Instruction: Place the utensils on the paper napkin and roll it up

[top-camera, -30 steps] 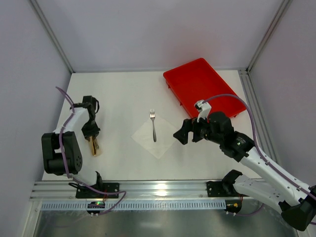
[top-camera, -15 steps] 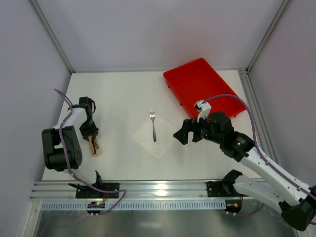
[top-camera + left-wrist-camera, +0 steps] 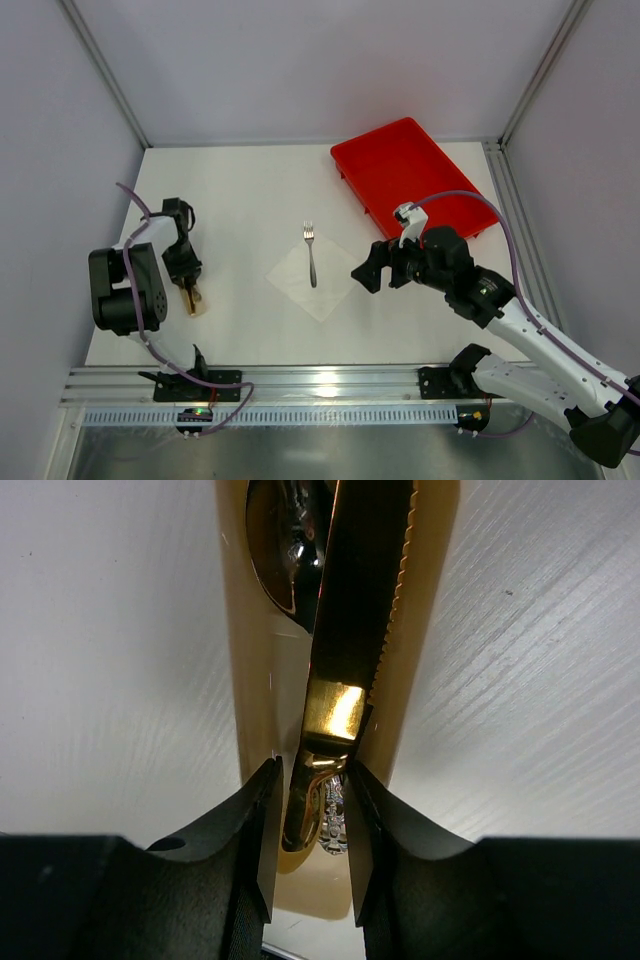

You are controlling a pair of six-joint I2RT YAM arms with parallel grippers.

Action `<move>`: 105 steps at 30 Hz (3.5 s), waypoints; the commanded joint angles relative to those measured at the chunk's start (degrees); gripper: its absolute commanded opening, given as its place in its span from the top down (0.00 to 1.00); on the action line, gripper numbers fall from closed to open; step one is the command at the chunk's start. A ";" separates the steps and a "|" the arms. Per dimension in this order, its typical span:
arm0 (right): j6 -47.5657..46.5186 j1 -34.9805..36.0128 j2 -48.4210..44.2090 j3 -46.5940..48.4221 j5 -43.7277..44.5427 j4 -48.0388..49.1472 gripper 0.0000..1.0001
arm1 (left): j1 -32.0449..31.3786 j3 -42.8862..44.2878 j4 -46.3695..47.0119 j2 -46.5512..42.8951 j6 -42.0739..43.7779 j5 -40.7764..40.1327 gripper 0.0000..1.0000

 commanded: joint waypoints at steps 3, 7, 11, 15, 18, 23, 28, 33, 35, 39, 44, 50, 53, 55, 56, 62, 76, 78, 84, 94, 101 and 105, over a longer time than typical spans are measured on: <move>-0.51 -0.29 -0.15 -0.50 0.64 2.42 0.00 | 0.54 1.22 0.94 1.71 0.63 0.77 0.70; -0.51 -0.29 -0.06 -0.32 0.73 2.42 0.00 | 0.54 1.48 0.41 0.22 0.90 0.69 0.81; -0.42 -0.29 0.20 -0.32 0.73 2.24 0.00 | 0.54 1.92 -0.38 -2.59 1.34 0.08 0.88; -0.16 -0.29 0.46 -0.32 0.73 1.98 0.00 | 0.54 3.06 -2.13 -4.00 1.78 -0.81 0.92; 0.19 -0.29 0.73 -0.32 0.73 1.98 0.00 | 0.54 3.15 -2.84 -4.62 2.04 -1.33 0.92; 1.07 -0.29 1.08 -0.41 -0.06 2.42 0.00 | 0.45 3.67 -4.24 -5.23 1.87 -1.86 1.00; 1.16 -0.29 1.34 0.03 -0.06 1.98 0.00 | -0.34 6.31 -6.96 -8.83 0.73 0.15 1.00; 0.54 -0.29 2.04 0.91 0.12 0.58 0.00 | -11.29 10.88 -9.17 -10.77 -5.86 1.31 1.00; 0.10 -0.29 2.39 1.17 0.29 -0.13 0.00 | -19.80 14.39 -10.30 -9.46 -7.79 0.16 1.00; -0.25 -0.29 2.66 1.43 1.26 -1.10 0.01 | -30.73 20.80 -9.61 -4.28 -14.46 0.06 1.00; 0.19 -0.29 2.93 1.44 1.70 -1.45 0.00 | -41.45 29.75 -7.06 4.77 -18.61 1.56 1.00; 0.37 -0.29 3.10 1.35 2.23 -1.89 0.00 | -48.41 43.30 -10.83 19.27 -18.96 -0.96 1.00; 0.37 -0.29 2.84 1.52 2.14 -2.24 0.00 | -49.73 48.32 -13.12 23.85 -19.92 -0.99 1.00; 0.10 -0.29 2.31 1.61 2.14 -2.68 0.00 | -49.91 48.59 -12.60 25.08 -20.72 -0.37 1.00; 0.02 -0.29 2.05 1.61 2.40 -2.85 0.00 | -49.91 48.59 -12.33 25.26 -21.24 -0.19 1.00; -0.69 -0.29 0.90 0.73 3.63 -3.73 0.00 | -50.17 47.89 -12.24 25.61 -22.13 -0.54 1.00; -0.95 -0.29 0.38 0.12 3.72 -3.65 0.00 | -50.17 47.01 -12.77 27.02 -23.53 -1.78 1.00; -1.04 -0.29 0.20 0.03 3.81 -3.73 0.00 | -50.18 47.27 -12.95 27.72 -23.62 -1.51 1.00; -1.30 -0.29 0.20 -0.15 4.07 -3.56 0.01 | -50.18 47.36 -13.03 28.51 -23.88 -1.42 1.00; -1.39 -0.29 0.11 -0.23 4.51 -3.47 0.00 | -50.18 47.36 -14.09 29.13 -23.45 -2.56 0.95; -1.30 -0.29 0.11 -0.32 4.42 -3.30 0.00 | -50.17 47.45 -14.70 29.66 -23.36 -2.83 0.92; -1.04 -0.29 -0.06 -0.59 4.69 -3.38 0.00 | -50.18 47.45 -14.62 30.01 -23.18 -2.65 0.90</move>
